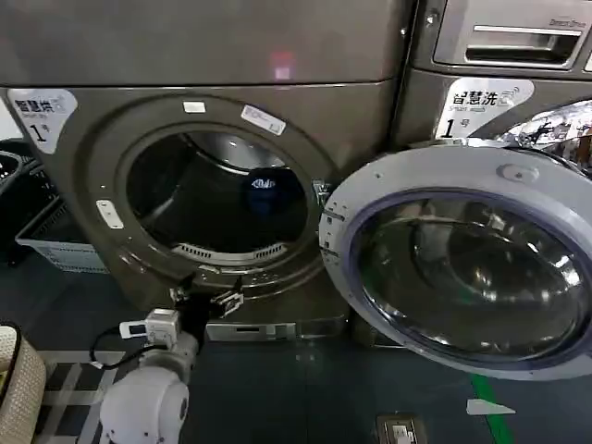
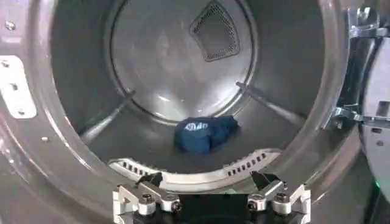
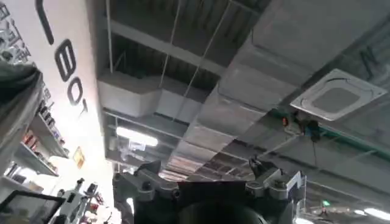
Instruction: Grasp the clothes from the dryer.
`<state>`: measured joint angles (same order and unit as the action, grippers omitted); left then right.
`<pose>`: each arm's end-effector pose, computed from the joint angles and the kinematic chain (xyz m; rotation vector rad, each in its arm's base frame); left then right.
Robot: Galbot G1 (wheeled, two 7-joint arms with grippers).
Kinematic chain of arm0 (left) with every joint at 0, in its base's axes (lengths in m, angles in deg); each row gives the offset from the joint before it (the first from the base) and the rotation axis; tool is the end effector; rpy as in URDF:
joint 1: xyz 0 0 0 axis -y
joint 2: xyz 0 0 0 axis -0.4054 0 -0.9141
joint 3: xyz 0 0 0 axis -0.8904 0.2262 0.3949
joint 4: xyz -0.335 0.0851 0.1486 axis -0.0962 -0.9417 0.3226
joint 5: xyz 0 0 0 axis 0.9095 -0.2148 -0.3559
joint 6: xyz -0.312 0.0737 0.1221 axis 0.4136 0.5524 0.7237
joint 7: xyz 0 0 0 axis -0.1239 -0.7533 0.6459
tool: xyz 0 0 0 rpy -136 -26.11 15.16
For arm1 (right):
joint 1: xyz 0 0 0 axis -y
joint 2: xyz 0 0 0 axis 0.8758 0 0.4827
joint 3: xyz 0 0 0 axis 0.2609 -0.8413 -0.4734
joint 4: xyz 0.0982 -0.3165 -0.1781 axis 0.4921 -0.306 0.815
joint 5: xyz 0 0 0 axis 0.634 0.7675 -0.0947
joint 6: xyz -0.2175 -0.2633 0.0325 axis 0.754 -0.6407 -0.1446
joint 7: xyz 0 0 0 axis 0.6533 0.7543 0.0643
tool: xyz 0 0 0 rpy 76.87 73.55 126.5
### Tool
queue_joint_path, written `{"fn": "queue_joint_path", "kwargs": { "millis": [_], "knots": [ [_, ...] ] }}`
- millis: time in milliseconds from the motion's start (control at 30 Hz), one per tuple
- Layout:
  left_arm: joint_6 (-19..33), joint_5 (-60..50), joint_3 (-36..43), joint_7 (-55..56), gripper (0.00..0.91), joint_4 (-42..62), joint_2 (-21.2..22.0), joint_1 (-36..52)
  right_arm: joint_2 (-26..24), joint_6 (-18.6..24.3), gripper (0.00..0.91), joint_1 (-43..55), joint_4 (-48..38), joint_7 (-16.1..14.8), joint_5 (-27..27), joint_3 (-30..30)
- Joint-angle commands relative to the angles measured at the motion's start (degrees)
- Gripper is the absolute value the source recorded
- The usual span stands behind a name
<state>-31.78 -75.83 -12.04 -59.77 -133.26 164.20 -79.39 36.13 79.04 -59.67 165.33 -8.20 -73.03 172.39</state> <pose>0.2177 -0.0054 -0.2087 -0.1570 -2.8718 -0.1435 -0.2232 -0.3919 -0.0773 2.1692 1.6660 -0.9708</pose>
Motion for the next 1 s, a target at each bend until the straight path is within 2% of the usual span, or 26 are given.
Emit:
{"fn": "queue_joint_path", "kwargs": {
  "millis": [33,133,267,533,1000],
  "knots": [
    [-2.81,-2.44,0.11,-4.13,0.907,0.37,0.09,-0.10,0.17,0.00,0.907,0.06,0.11,0.00,-0.03,0.05],
    [0.46,-2.05,-0.35,-3.80,0.907,1.34,-0.11,0.09,0.60,0.12,0.907,-0.05,0.20,-0.05,0.01,-0.15],
    [-2.81,-1.41,0.40,-2.11,0.907,-0.28,-0.11,-0.26,0.67,0.01,0.907,0.04,0.32,-0.12,0.00,0.05],
    [-2.81,-1.51,1.70,3.13,0.907,1.00,0.31,-0.22,0.87,0.05,0.907,-0.29,0.15,-0.19,-0.05,0.54],
    [-2.81,-0.48,1.37,2.93,0.907,1.41,0.11,0.32,1.09,-0.01,0.907,-0.57,0.08,-0.23,-0.12,1.28]
  ]
}}
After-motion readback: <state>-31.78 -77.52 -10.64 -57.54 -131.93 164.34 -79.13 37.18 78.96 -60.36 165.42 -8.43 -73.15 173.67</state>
